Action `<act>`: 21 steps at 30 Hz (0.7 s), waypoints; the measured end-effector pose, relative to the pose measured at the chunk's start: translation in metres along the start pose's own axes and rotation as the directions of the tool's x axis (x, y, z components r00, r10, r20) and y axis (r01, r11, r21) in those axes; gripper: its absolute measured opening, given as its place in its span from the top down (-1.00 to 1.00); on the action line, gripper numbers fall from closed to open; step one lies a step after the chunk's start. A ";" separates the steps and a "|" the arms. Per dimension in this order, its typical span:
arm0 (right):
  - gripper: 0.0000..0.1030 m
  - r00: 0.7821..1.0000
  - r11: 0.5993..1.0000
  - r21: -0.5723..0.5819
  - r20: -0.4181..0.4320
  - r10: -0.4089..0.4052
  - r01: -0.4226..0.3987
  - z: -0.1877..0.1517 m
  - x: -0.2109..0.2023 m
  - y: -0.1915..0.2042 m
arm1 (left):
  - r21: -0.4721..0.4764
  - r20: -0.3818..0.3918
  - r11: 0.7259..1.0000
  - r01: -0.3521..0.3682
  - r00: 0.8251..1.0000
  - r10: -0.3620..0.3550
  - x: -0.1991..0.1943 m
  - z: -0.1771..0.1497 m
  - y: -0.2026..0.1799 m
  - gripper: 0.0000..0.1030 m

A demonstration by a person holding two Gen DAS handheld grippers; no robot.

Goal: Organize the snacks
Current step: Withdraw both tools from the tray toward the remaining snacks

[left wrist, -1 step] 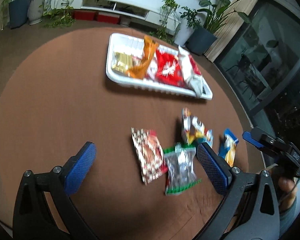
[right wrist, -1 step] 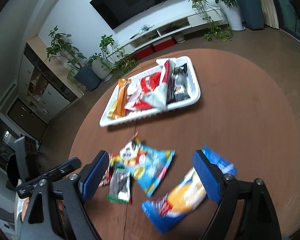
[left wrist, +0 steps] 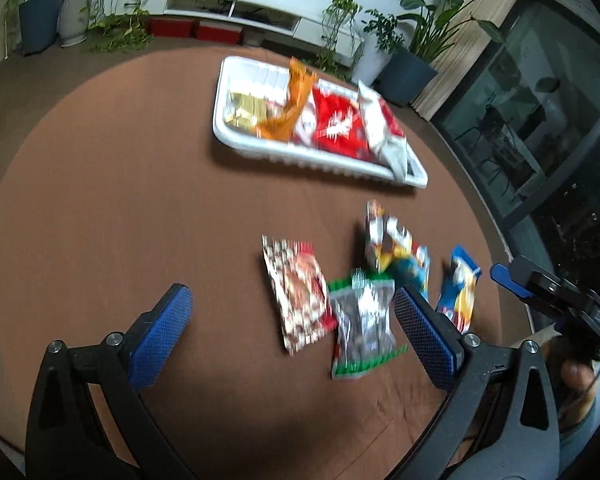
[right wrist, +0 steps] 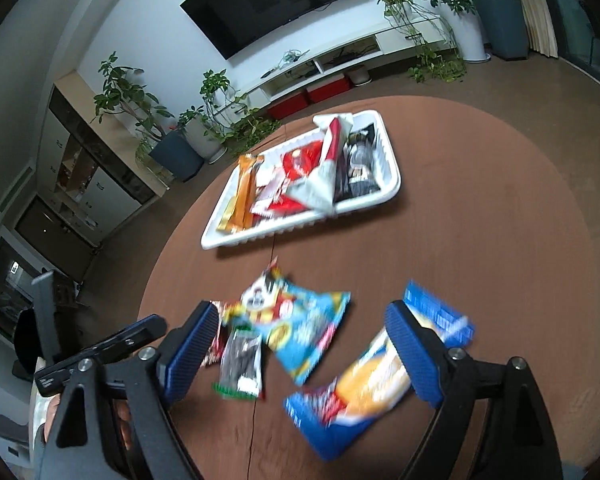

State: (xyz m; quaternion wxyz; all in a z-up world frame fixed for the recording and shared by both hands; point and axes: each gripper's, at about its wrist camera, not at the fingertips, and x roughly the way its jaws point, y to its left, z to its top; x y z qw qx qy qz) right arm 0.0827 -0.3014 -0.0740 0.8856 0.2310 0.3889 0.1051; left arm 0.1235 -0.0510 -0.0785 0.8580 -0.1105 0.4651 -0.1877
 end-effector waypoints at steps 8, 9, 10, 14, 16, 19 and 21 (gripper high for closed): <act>-0.70 1.000 0.998 -0.067 -0.015 0.011 -0.012 -0.050 -0.009 0.016 | 0.026 -0.017 0.998 -0.062 0.998 0.063 0.000 -0.034 -0.009 -0.99; -0.70 1.000 0.997 -0.077 -0.015 0.011 -0.012 -0.055 -0.010 0.018 | 0.031 -0.018 0.997 -0.069 0.997 0.069 -0.001 -0.034 -0.010 -0.99; -0.70 1.000 0.996 -0.092 -0.015 0.007 -0.009 -0.060 -0.010 0.021 | 0.032 -0.018 0.997 -0.074 0.997 0.074 -0.002 -0.034 -0.010 -0.99; -0.70 1.000 0.990 -0.144 -0.023 -0.011 0.007 -0.078 -0.007 0.029 | 0.035 -0.027 0.993 -0.111 0.993 0.112 -0.004 -0.029 -0.010 -0.99; -0.70 1.000 0.987 -0.162 -0.022 -0.016 0.013 -0.081 -0.007 0.033 | 0.034 -0.025 0.991 -0.129 0.991 0.130 -0.003 -0.028 -0.011 -0.99; -0.70 1.000 0.981 -0.190 -0.004 -0.025 0.024 -0.085 -0.009 0.036 | 0.047 -0.024 0.988 -0.145 0.989 0.146 0.002 -0.022 -0.014 -0.96; -0.70 1.000 0.979 -0.201 0.005 -0.031 0.031 -0.083 -0.010 0.037 | 0.066 -0.025 0.985 -0.160 0.986 0.162 0.007 -0.018 -0.017 -0.96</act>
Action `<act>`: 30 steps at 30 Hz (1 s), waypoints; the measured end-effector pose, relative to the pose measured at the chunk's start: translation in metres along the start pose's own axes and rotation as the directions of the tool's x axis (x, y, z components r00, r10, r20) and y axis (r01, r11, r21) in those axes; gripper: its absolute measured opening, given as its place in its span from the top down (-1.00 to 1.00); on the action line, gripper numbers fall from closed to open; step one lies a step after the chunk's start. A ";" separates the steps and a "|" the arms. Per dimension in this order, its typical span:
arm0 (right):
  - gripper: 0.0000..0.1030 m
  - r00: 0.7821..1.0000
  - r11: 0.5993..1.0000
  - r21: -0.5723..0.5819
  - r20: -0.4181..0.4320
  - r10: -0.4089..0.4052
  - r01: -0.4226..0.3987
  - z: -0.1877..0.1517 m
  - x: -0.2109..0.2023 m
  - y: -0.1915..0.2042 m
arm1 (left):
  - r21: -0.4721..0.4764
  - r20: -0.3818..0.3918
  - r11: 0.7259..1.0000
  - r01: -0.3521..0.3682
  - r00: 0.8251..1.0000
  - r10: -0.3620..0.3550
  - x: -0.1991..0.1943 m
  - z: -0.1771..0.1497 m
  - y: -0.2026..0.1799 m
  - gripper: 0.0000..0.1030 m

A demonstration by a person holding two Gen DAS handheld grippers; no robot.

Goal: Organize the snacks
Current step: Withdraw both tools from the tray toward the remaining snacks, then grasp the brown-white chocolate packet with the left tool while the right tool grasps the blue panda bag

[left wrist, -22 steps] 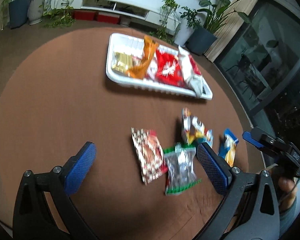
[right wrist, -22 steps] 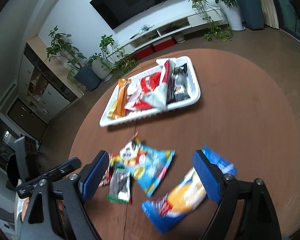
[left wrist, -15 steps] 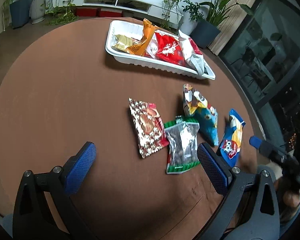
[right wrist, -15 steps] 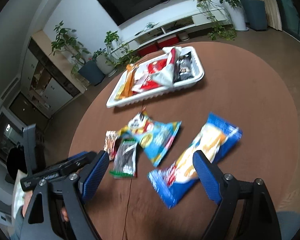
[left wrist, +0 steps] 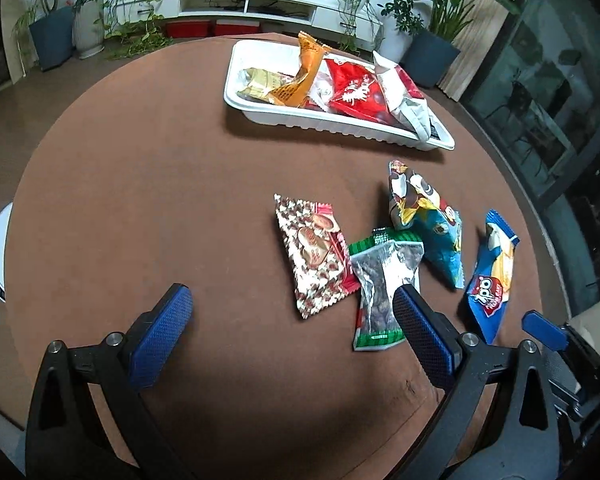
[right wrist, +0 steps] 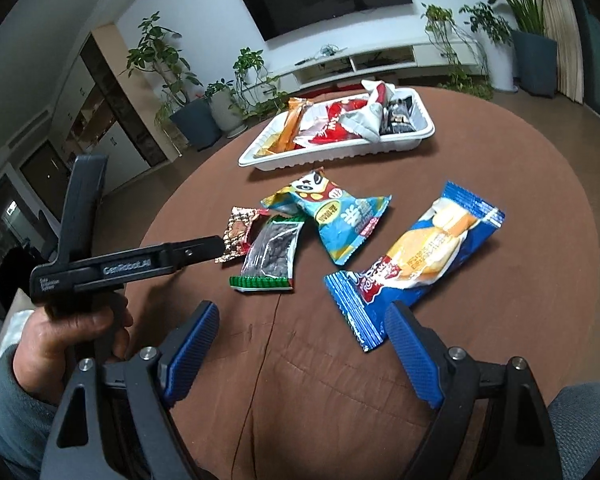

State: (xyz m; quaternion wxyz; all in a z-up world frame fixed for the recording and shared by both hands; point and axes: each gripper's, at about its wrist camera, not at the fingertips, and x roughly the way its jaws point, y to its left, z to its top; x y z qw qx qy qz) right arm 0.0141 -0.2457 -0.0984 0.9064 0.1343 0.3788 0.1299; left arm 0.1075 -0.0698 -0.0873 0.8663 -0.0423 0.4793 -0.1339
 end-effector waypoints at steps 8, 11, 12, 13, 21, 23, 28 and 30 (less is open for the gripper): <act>-0.67 1.000 1.000 -0.012 0.006 -0.023 0.023 -0.001 -0.002 -0.002 | 0.060 -0.051 0.995 -0.073 0.996 0.076 0.031 0.021 -0.006 -0.37; -0.67 1.000 1.000 -0.008 0.008 -0.026 0.026 -0.001 -0.003 -0.005 | 0.086 -0.056 0.993 -0.084 0.994 0.089 0.036 0.026 -0.007 -0.21; -0.67 1.000 1.000 -0.007 0.008 -0.027 0.027 -0.001 -0.003 -0.005 | 0.086 -0.058 0.993 -0.082 0.995 0.087 0.038 0.028 -0.007 -0.21; -0.67 1.000 1.000 -0.007 0.006 -0.026 0.026 -0.001 -0.002 -0.006 | 0.085 -0.060 0.993 -0.081 0.994 0.086 0.038 0.029 -0.006 -0.21; -0.64 1.000 0.999 -0.041 -0.008 -0.025 0.025 0.002 0.000 0.000 | 0.141 -0.067 0.986 -0.091 0.993 0.102 0.048 0.038 -0.008 -0.09; -0.63 1.000 0.998 -0.064 -0.017 -0.026 0.025 0.006 0.000 0.001 | 0.158 -0.067 0.984 -0.087 0.993 0.099 0.048 0.039 -0.008 0.10; -0.62 0.999 0.986 -0.167 -0.037 -0.029 0.023 0.031 0.005 0.004 | 0.194 -0.081 0.980 -0.054 0.994 0.071 0.048 0.040 -0.007 0.36; -0.63 0.996 0.971 -0.239 -0.081 -0.034 0.014 0.043 0.015 0.008 | 0.211 -0.085 0.976 -0.048 0.994 0.067 0.046 0.038 -0.008 0.38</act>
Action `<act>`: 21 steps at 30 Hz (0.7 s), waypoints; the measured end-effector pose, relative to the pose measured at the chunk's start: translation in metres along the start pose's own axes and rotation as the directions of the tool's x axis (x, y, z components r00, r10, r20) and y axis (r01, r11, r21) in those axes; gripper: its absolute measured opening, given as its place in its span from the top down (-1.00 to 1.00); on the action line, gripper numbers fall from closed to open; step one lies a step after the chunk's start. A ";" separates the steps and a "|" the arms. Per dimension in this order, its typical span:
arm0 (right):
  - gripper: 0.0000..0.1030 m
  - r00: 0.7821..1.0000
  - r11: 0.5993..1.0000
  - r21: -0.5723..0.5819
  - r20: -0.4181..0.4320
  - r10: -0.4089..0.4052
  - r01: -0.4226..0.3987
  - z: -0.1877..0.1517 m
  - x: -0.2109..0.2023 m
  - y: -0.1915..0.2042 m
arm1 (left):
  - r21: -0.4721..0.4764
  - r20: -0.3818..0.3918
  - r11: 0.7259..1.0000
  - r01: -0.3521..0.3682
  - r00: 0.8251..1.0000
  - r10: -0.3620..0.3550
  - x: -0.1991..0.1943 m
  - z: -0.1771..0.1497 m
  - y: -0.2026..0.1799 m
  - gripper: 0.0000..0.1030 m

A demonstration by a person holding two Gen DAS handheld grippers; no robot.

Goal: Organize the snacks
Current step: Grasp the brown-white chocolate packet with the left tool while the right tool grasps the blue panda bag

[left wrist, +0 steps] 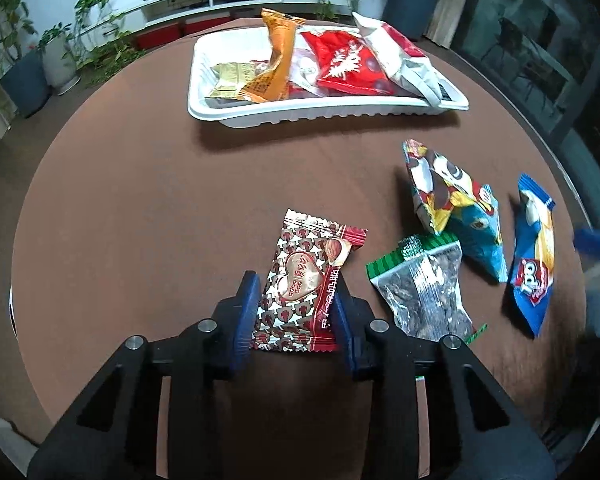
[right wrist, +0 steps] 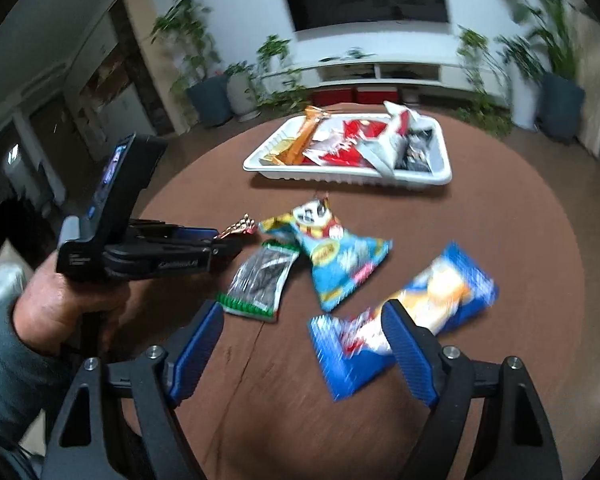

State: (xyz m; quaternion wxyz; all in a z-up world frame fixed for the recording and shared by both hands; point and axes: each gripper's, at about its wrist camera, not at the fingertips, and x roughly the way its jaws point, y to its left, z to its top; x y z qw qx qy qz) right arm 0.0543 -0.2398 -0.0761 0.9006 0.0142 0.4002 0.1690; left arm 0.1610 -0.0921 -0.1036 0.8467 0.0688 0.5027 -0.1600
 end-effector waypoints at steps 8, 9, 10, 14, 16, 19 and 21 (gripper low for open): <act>-0.50 0.983 0.970 -0.241 -0.180 -0.023 -0.021 0.030 0.045 0.001 | 0.008 -0.005 0.999 0.037 0.999 -0.037 -0.007 -0.012 0.003 0.49; -0.48 0.981 0.967 -0.255 -0.190 -0.034 -0.016 0.033 0.049 0.000 | 0.003 -0.003 0.999 0.039 0.999 -0.039 -0.008 -0.014 0.004 0.49; -0.48 0.979 0.964 -0.264 -0.200 -0.038 -0.016 0.035 0.051 -0.002 | -0.003 -0.002 0.999 0.042 0.999 -0.042 -0.010 -0.017 0.006 0.49; -0.48 0.971 0.958 -0.284 -0.238 -0.036 -0.034 0.043 0.065 -0.010 | -0.019 0.002 0.998 0.058 0.998 -0.058 -0.016 -0.027 0.010 0.49; -0.48 0.963 0.955 -0.294 -0.266 -0.042 -0.039 0.046 0.077 -0.013 | -0.024 0.003 0.997 0.072 0.997 -0.072 -0.018 -0.031 0.011 0.49; -0.48 0.953 0.948 -0.316 -0.295 -0.062 -0.036 0.051 0.092 -0.014 | -0.026 0.005 0.996 0.087 0.996 -0.087 -0.020 -0.036 0.010 0.49; -0.48 0.949 0.942 -0.332 -0.310 -0.052 -0.056 0.054 0.099 -0.011 | -0.026 0.007 0.995 0.092 0.996 -0.092 -0.021 -0.037 0.008 0.49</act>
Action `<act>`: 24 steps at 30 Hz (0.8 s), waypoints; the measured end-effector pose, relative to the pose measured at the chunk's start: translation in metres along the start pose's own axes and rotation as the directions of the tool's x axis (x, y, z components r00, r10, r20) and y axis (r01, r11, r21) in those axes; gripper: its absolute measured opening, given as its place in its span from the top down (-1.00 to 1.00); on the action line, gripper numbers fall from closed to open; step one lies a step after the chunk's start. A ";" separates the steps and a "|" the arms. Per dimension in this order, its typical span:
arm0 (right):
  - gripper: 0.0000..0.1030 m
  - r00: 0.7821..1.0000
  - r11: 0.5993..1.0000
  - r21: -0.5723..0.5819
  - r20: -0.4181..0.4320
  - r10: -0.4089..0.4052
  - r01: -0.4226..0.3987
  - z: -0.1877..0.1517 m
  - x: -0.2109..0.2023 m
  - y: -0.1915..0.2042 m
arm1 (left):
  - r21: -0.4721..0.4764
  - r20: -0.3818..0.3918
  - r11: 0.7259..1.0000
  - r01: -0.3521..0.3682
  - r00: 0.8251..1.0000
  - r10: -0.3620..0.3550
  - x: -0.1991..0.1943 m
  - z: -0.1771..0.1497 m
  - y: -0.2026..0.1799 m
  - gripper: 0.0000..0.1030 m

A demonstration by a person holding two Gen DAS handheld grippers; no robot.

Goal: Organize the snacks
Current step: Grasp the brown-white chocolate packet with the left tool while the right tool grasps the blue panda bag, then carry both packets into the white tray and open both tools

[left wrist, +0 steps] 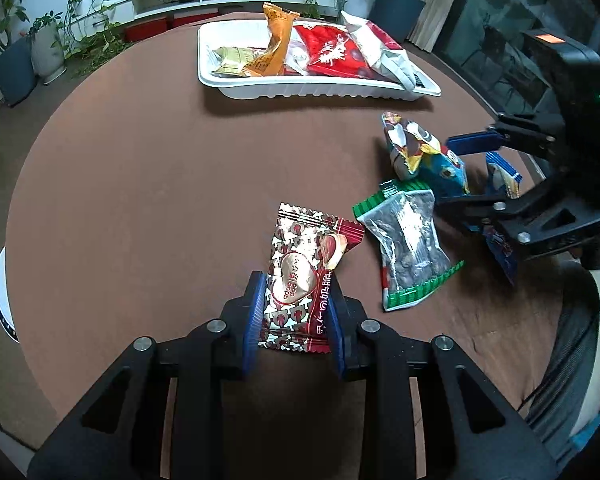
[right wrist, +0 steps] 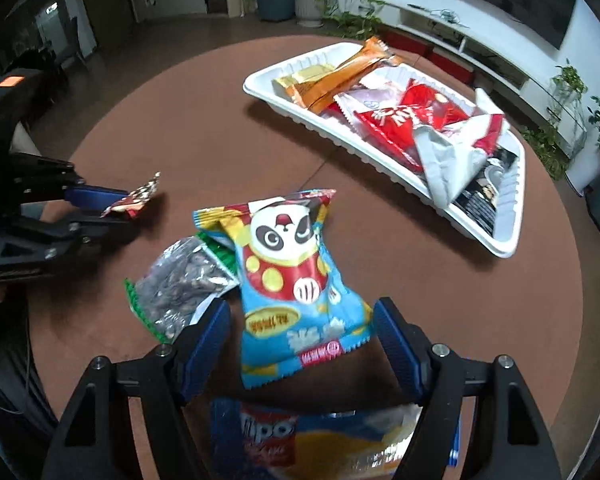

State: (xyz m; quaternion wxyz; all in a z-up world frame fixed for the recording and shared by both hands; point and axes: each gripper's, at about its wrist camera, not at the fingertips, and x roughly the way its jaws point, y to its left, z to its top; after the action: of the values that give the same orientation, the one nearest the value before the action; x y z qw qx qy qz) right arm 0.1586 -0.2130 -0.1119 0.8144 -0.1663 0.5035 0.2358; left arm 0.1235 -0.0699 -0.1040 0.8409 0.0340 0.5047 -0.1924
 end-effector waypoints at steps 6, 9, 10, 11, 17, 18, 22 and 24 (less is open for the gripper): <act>-0.35 0.999 0.998 -0.054 -0.036 0.010 -0.012 0.009 0.011 0.010 | -0.001 0.007 1.000 0.010 1.000 -0.010 -0.002 -0.003 0.000 0.49; -0.27 0.999 0.999 -0.047 -0.038 0.020 -0.022 0.011 0.011 0.010 | -0.003 0.008 1.000 0.014 1.000 -0.014 -0.003 -0.003 0.001 0.49; -0.23 0.999 0.999 -0.043 -0.038 0.022 -0.024 0.011 0.011 0.009 | -0.004 0.009 1.000 0.016 1.000 -0.016 -0.003 -0.004 0.001 0.49; -0.20 0.999 0.999 -0.040 -0.037 0.023 -0.024 0.011 0.009 0.009 | -0.004 0.009 1.000 0.017 1.000 -0.017 -0.003 -0.003 0.001 0.49; 0.09 0.998 0.998 0.029 -0.026 0.049 -0.048 0.005 0.003 -0.001 | -0.002 0.010 1.000 0.019 1.000 -0.019 -0.002 -0.002 0.000 0.49; 0.10 0.998 0.998 0.040 -0.023 0.051 -0.050 0.005 0.003 -0.001 | -0.003 0.009 1.000 0.020 1.000 -0.020 -0.002 -0.003 0.000 0.49; 0.25 0.998 0.992 0.109 0.007 0.060 -0.060 0.002 -0.003 -0.005 | -0.004 0.012 1.000 0.027 1.000 -0.027 -0.005 -0.004 -0.002 0.50; 0.28 0.997 0.986 0.152 0.030 0.065 -0.069 0.000 -0.008 -0.012 | -0.008 0.022 1.000 0.027 0.999 -0.027 -0.008 -0.004 -0.002 0.51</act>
State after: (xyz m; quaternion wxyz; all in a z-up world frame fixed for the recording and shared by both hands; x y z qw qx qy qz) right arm 0.1621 -0.2247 -0.1040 0.8225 -0.0832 0.5153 0.2257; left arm 0.1165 -0.0687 -0.0985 0.8437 0.0214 0.4968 -0.2021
